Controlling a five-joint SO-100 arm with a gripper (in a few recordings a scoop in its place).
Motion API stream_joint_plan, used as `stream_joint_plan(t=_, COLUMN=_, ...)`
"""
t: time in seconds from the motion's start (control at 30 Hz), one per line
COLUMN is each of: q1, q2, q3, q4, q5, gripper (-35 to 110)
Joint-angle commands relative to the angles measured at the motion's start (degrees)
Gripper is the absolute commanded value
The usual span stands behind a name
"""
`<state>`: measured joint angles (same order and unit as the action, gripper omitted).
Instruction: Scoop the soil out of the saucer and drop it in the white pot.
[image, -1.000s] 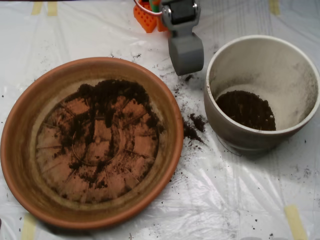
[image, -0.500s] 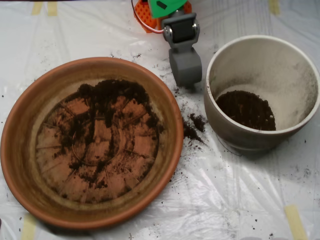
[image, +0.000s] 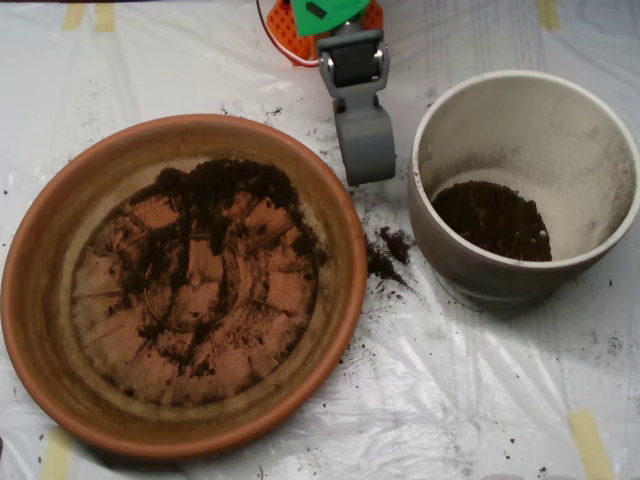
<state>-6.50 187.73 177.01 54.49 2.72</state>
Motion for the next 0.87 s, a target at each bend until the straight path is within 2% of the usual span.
stream_joint_plan(t=0.0, q1=0.4, q2=4.1, q3=-0.1, q4=-0.9, q5=1.1, gripper=11)
stream_joint_plan(t=0.13, q1=0.6, q2=4.1, q3=0.0, q4=-1.1, q5=1.5, gripper=0)
stream_joint_plan(t=0.4, q1=-2.3, q2=4.1, q3=0.0, q4=-1.1, q5=-1.8, gripper=0)
stream_joint_plan(t=0.67, q1=0.5, q2=4.1, q3=0.0, q4=-1.1, q5=1.6, gripper=0)
stream_joint_plan(t=0.83, q1=-1.8, q2=4.1, q3=0.0, q4=-1.2, q5=-1.0, gripper=0)
